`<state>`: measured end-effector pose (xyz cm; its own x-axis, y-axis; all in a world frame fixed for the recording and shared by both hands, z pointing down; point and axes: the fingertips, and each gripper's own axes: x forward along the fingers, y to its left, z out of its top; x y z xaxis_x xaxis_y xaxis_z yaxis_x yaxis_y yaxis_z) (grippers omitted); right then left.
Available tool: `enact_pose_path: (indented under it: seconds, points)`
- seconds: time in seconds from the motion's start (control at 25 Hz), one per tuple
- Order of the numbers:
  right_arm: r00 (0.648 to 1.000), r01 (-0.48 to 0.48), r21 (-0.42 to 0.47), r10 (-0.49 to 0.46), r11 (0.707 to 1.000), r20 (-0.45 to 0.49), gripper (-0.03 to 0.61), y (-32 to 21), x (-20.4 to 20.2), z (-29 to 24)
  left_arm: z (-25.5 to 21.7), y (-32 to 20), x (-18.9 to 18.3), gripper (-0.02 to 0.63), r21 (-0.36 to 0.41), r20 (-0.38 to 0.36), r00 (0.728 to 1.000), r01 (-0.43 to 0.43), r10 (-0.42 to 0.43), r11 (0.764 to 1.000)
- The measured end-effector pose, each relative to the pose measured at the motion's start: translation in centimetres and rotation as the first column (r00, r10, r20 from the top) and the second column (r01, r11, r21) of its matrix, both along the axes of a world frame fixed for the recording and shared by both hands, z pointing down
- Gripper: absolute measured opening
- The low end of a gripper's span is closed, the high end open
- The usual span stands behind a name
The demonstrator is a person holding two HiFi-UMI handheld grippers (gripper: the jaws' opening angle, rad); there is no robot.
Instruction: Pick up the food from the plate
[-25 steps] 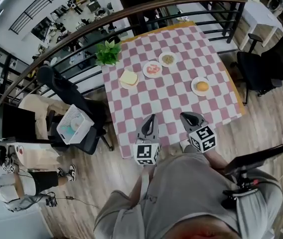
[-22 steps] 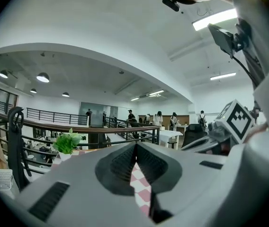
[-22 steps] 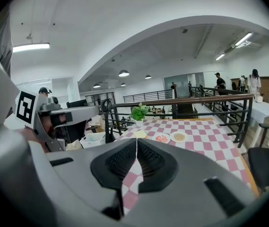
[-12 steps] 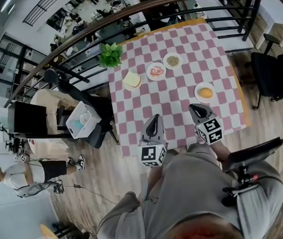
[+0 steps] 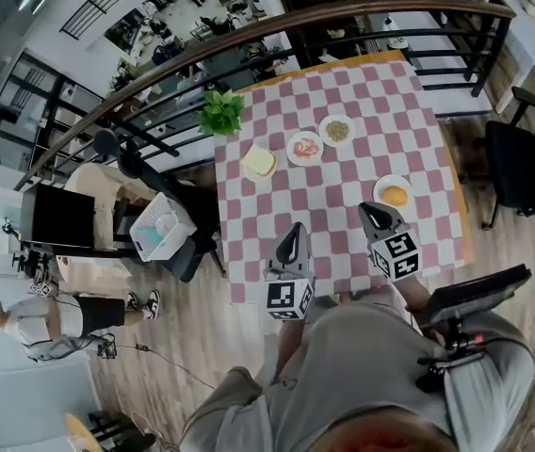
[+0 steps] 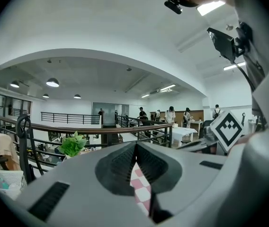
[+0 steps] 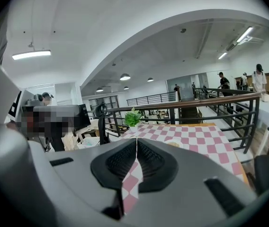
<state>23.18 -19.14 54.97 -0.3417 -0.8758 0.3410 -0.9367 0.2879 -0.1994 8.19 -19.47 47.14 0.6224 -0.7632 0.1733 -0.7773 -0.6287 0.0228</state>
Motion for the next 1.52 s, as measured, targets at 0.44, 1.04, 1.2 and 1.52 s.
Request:
enact_pose_path:
  seconds: [0.44,1.04,1.2,1.52]
  points:
    - [0.999,-0.027,0.096,0.023,0.995,0.036,0.015,0.2,-2.9,-3.7,0.2,0.6,-1.4,0.008,0.014,-0.011,0.996,-0.088,0.088,0.996]
    - [0.994,-0.079,0.281,0.095,0.956,-0.046,0.015,1.2,-1.3,-9.4,-1.3,-1.1,-3.5,0.008,0.098,-0.099,0.989,-0.097,0.106,0.99]
    - [0.99,-0.095,0.27,0.12,0.958,-0.079,0.042,0.5,-1.9,-9.1,-1.0,-1.5,-4.8,0.008,0.076,-0.111,0.991,-0.065,0.073,0.995]
    - [0.97,-0.128,0.3,0.183,0.945,-0.161,0.328,-0.9,-2.2,-10.2,0.0,-1.8,-5.7,0.008,0.058,-0.09,0.993,-0.077,0.082,0.995]
